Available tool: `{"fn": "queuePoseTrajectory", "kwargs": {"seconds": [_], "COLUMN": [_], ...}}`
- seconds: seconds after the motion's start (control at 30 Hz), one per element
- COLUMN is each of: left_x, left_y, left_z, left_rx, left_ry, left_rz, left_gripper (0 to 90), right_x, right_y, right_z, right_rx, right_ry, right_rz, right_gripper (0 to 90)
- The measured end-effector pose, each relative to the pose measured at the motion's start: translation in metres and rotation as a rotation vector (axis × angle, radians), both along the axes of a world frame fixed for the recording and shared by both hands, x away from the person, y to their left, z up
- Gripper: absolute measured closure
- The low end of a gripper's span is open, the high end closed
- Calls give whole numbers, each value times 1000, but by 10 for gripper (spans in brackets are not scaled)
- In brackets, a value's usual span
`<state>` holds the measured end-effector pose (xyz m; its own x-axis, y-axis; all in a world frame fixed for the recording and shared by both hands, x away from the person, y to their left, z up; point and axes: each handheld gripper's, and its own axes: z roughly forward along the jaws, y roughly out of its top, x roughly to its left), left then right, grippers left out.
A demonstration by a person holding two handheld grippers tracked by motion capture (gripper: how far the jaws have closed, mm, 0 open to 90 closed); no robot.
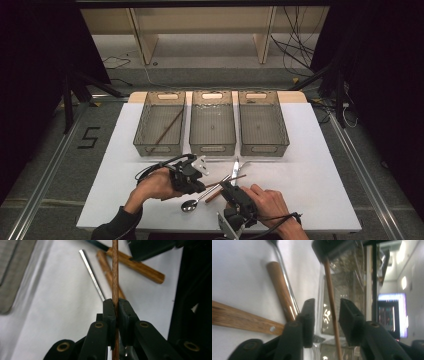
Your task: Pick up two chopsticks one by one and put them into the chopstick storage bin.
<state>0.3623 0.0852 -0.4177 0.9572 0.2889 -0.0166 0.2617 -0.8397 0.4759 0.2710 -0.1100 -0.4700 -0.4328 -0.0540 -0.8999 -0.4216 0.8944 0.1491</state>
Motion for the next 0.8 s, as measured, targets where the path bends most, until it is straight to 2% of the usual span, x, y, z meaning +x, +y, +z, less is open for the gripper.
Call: {"fn": "queuePoseTrajectory", "kwargs": {"seconds": [0.07,0.1,0.27,0.33,0.4,0.5,0.6,0.63,0.8], "left_x": [3,5,13,15,17,20,23,24,28], "left_y": [6,10,27,33,38,46,52,54,62], "left_z": [2,3,6,9,10,13,14,15,19], "left_rx": [-12,-18,-54,-74,-99,-120,-143,-141,-159], "left_ry": [-4,-10,-23,-30,-36,-47,-44,-45,-54], "left_rz": [32,52,142,176,213,259,311,321,370], "left_gripper": [845,845,844,844,844,844,844,844,844], "right_x": [3,4,10,12,14,17,23,24,30], "right_y": [-3,-5,-16,-20,-24,-32,-43,-46,-66], "right_z": [2,3,6,7,7,10,14,15,21], "right_rx": [42,65,163,178,217,317,422,473,633], "right_ry": [25,50,111,138,167,239,337,372,502], "right_rz": [-36,-73,-160,-192,-240,-299,-330,-340,-380], "right_gripper": [596,571,508,478,453,430,409,405,379]}}
